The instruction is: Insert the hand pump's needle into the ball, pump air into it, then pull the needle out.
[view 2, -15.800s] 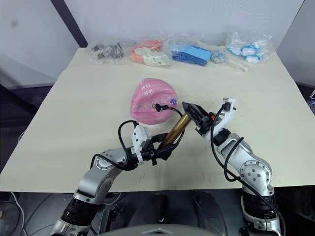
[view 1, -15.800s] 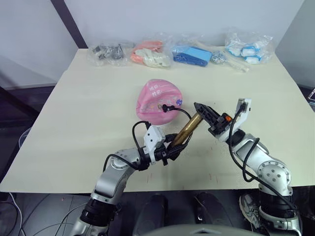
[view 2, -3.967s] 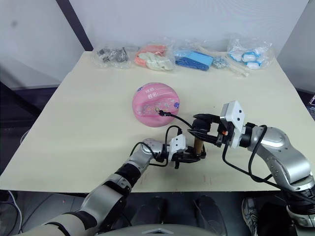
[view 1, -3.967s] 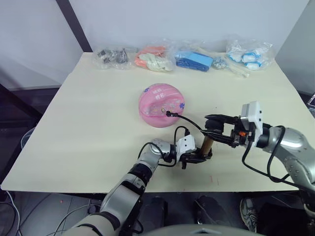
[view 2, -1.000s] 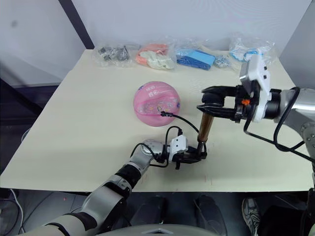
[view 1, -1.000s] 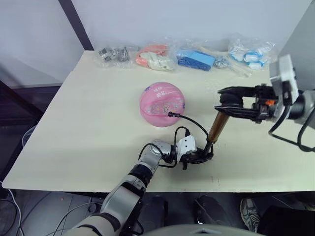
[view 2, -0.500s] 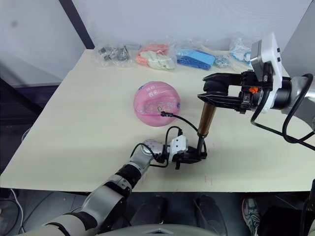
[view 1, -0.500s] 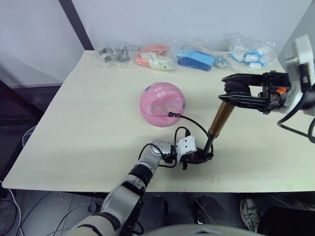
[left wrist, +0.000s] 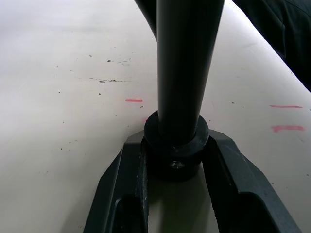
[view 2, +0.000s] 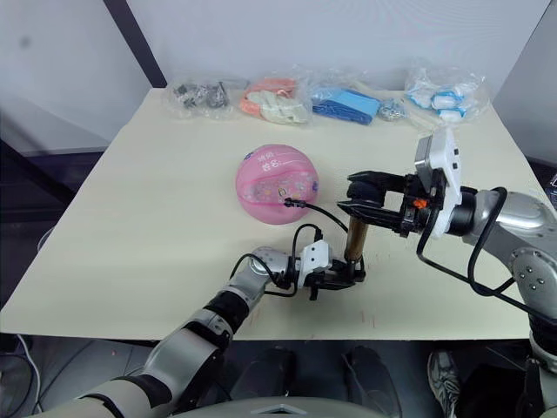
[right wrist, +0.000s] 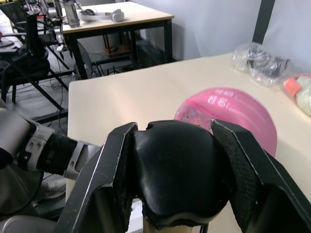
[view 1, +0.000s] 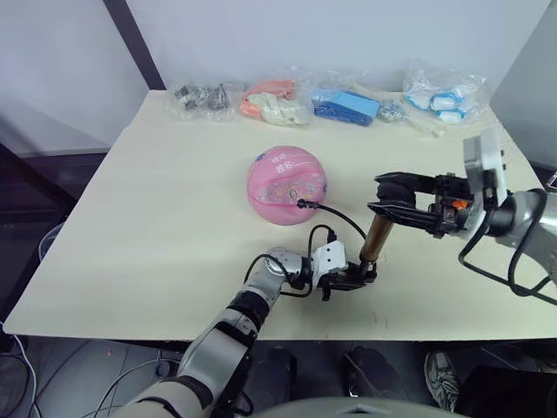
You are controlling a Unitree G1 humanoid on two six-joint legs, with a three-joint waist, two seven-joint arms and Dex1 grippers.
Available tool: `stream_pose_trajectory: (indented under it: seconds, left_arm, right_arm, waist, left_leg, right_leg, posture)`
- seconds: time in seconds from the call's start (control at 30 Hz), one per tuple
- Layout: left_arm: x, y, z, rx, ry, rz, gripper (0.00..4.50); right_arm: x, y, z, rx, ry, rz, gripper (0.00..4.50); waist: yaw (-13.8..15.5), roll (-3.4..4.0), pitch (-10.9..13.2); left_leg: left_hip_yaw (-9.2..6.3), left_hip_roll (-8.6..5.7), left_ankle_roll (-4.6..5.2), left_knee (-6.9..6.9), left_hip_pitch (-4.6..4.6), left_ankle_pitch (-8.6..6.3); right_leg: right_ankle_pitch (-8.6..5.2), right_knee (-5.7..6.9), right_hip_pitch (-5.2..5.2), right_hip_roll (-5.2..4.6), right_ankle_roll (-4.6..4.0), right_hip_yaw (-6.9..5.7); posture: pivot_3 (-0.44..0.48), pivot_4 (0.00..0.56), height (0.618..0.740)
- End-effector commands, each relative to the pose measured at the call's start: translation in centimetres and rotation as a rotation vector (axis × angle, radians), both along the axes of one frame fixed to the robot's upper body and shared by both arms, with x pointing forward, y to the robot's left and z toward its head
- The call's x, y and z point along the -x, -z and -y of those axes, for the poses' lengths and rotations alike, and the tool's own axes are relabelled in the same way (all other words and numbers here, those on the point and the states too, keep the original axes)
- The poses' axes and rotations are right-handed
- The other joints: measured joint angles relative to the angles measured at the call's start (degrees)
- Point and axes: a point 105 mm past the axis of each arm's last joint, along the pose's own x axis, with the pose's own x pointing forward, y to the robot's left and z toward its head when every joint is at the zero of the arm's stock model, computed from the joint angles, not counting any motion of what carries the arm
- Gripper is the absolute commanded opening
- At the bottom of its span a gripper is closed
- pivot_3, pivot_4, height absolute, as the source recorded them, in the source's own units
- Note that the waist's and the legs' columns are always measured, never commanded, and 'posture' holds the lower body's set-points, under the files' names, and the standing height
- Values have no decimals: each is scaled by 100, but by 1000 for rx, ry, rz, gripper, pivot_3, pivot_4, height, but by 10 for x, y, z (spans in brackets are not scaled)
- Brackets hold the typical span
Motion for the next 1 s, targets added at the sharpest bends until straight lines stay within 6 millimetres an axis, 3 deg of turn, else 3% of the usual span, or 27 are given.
stream_pose_trajectory:
  seconds: [0.03,0.33,0.43,0.83,1.0]
  left_arm:
    - [15,29,-9,-107,17,-85,1112]
    - [14,28,-9,-106,16,-84,1112]
    - [13,28,-8,-106,15,-83,1112]
    - [15,29,-8,-105,13,-86,1112]
    - [16,29,-6,-102,14,-86,1112]
  right_arm:
    - [10,21,-12,15,-61,-75,1929]
    - [16,56,-20,18,-71,-163,1929]
    - [16,58,-21,14,-69,-159,1929]
    - [12,-14,-11,-27,-90,4,1929]
    - [15,-33,-10,-51,-105,18,1929]
  waist:
    - [-1,0,0]
    - [-10,0,-1]
    - [-12,0,-1]
    - [3,2,4]
    - [4,2,4]
  left_leg:
    - [1,0,0,0,1,0]
    - [-1,0,0,-1,3,0]
    - [-1,0,0,-1,6,0]
    - [-5,-2,0,-1,-4,0]
    - [-7,-1,0,-1,-10,0]
  right_leg:
    - [0,0,0,0,0,0]
    - [-1,-1,3,1,1,-1]
    - [-4,-1,5,2,6,-1]
    - [0,-5,-1,-1,1,-4]
    - [0,-8,-3,-2,0,-7]
  posture:
    - [0,150,740]
    - [0,150,740]
    - [0,150,740]
    - [0,150,740]
    - [0,150,740]
